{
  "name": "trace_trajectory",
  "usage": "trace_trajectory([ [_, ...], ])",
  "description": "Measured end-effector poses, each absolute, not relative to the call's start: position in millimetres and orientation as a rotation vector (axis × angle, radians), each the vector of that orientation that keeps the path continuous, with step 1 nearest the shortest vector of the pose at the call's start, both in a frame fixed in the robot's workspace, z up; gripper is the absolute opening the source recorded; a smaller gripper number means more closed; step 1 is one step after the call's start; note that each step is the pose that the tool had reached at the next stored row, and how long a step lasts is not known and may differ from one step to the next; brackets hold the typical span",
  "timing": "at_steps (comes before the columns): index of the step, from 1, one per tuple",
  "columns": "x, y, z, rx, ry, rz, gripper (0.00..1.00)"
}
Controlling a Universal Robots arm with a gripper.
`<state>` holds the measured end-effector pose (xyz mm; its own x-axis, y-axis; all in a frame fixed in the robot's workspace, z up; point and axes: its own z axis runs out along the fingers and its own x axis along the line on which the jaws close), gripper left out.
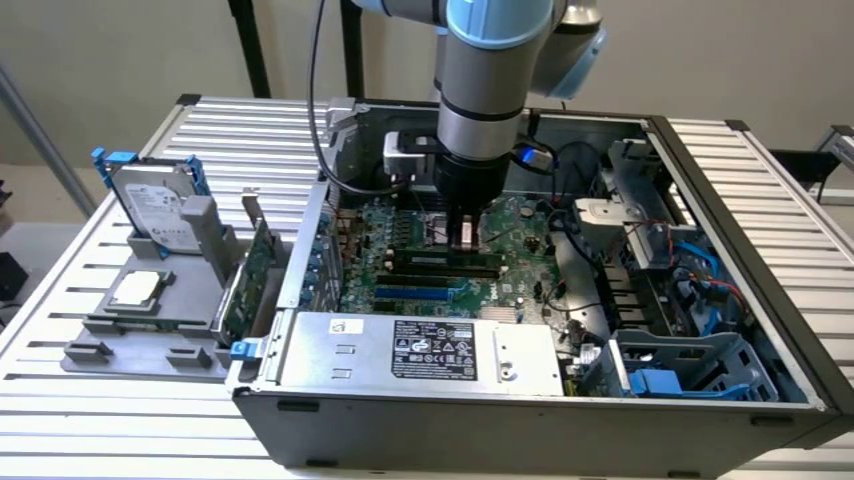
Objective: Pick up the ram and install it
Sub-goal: 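Insert the ram into the slot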
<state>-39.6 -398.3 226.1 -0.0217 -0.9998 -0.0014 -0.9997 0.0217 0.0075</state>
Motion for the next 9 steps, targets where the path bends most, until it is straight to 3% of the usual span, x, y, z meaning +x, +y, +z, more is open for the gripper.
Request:
trace_trajectory([
  [9, -39.8, -398.3, 225.6, 2.191, -2.24, -0.006, 0.14],
])
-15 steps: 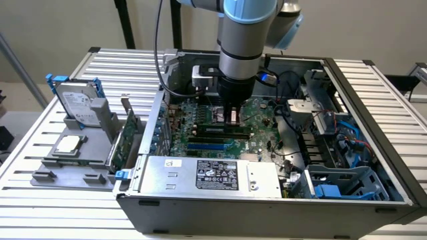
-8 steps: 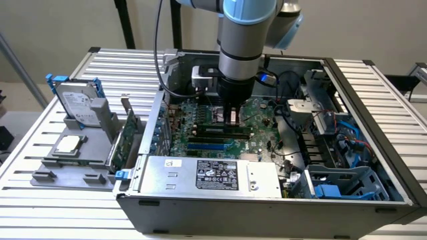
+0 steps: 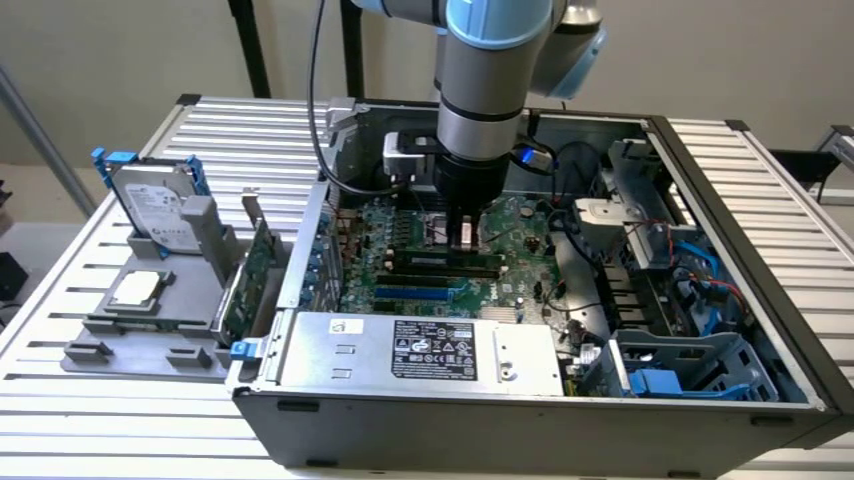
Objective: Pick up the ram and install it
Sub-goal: 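Insert the ram into the slot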
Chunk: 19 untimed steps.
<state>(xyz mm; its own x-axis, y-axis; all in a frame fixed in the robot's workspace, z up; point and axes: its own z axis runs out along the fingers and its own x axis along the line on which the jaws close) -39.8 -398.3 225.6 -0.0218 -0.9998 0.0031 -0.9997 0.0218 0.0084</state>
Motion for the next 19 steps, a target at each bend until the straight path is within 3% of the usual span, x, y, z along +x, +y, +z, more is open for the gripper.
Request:
trace_trajectory([
  [19, -40.6, -396.5, 224.1, 2.19, -2.238, -0.003, 0.14],
])
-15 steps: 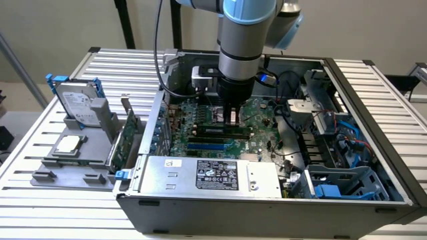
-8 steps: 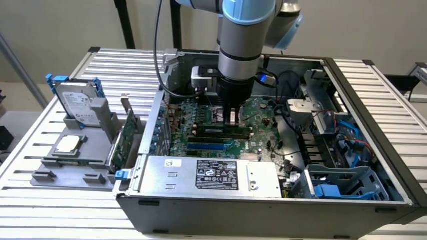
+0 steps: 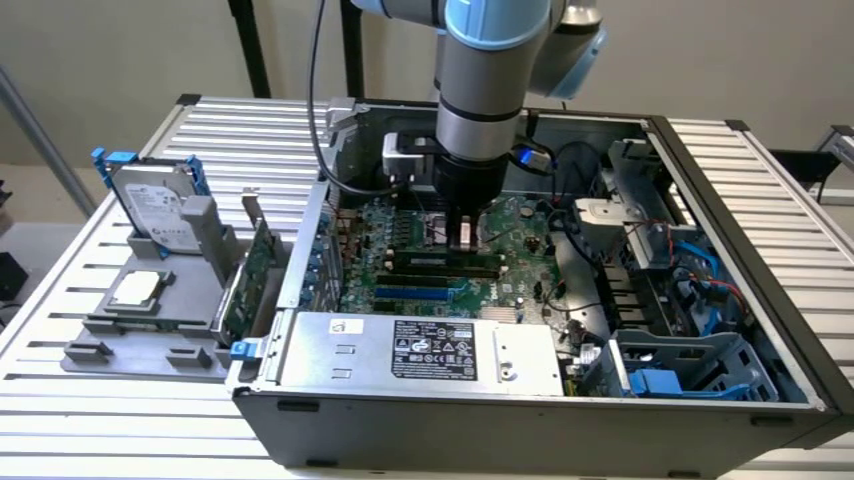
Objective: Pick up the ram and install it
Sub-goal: 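Insert the ram into the slot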
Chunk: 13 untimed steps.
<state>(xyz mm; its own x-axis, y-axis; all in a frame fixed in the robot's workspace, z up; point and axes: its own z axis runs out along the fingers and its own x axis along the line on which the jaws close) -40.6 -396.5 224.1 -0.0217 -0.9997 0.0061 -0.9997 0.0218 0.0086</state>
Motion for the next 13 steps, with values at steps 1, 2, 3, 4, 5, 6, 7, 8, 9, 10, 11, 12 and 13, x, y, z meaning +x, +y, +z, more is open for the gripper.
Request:
trace_trajectory([
  [1, -40.5, -396.1, 224.2, 2.19, -2.238, -0.003, 0.14],
  [2, -40.5, -395.7, 224.1, 2.19, -2.238, -0.003, 0.14],
  [3, -40.5, -395.4, 224.0, 2.19, -2.238, -0.003, 0.14],
  [4, -40.5, -395.3, 223.7, 2.19, -2.238, -0.003, 0.14],
  [5, -40.5, -395.3, 223.2, 2.19, -2.238, -0.003, 0.14],
  [6, -40.5, -395.3, 222.7, 2.19, -2.238, -0.003, 0.14],
  [7, -40.6, -395.3, 222.2, 2.19, -2.238, -0.003, 0.14],
  [8, -40.6, -395.3, 221.5, 2.19, -2.238, -0.003, 0.14],
  [9, -40.6, -395.3, 220.9, 2.19, -2.238, -0.003, 0.14],
  [10, -40.6, -395.3, 220.2, 2.19, -2.238, -0.003, 0.14],
  [11, -40.6, -395.3, 219.5, 2.19, -2.238, -0.003, 0.14],
  [12, -40.6, -395.3, 219.0, 2.19, -2.238, -0.003, 0.14],
  [13, -40.6, -395.3, 218.9, 2.19, -2.238, -0.003, 0.14],
])
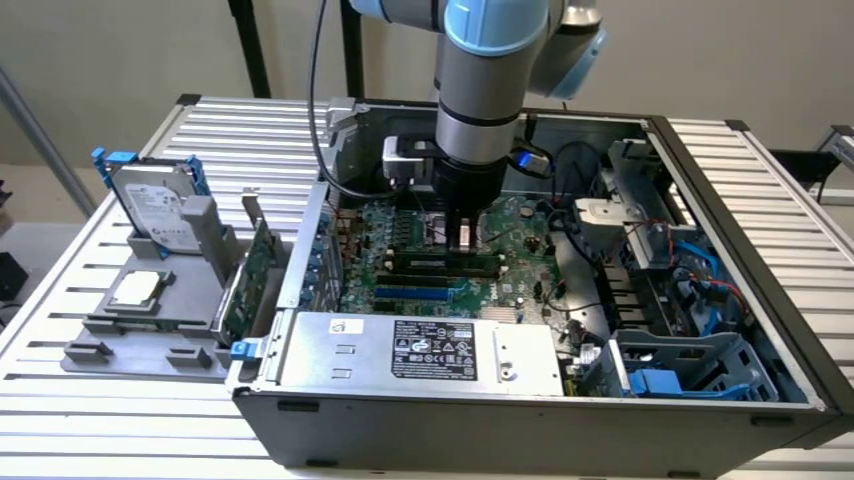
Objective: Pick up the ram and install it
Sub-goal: 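Insert the ram into the slot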
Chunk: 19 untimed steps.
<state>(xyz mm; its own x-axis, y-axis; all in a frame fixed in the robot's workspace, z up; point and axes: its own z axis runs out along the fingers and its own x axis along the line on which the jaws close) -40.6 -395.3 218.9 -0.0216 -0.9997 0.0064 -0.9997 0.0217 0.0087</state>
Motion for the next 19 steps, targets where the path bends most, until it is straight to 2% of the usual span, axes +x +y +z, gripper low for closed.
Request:
trace_trajectory([
  [5, -41, -395, 219, 2.19, -2.238, -0.003, 0.15],
  [6, -41, -395, 221, 2.19, -2.238, -0.003, 0.22],
  [16, -43, -395, 255, 2.189, -2.237, -0.004, 0.22],
  [18, -43, -395, 255, 2.19, -2.238, -0.004, 0.2],
  [19, -43, -395, 255, 2.19, -2.238, -0.004, 0.13],
])
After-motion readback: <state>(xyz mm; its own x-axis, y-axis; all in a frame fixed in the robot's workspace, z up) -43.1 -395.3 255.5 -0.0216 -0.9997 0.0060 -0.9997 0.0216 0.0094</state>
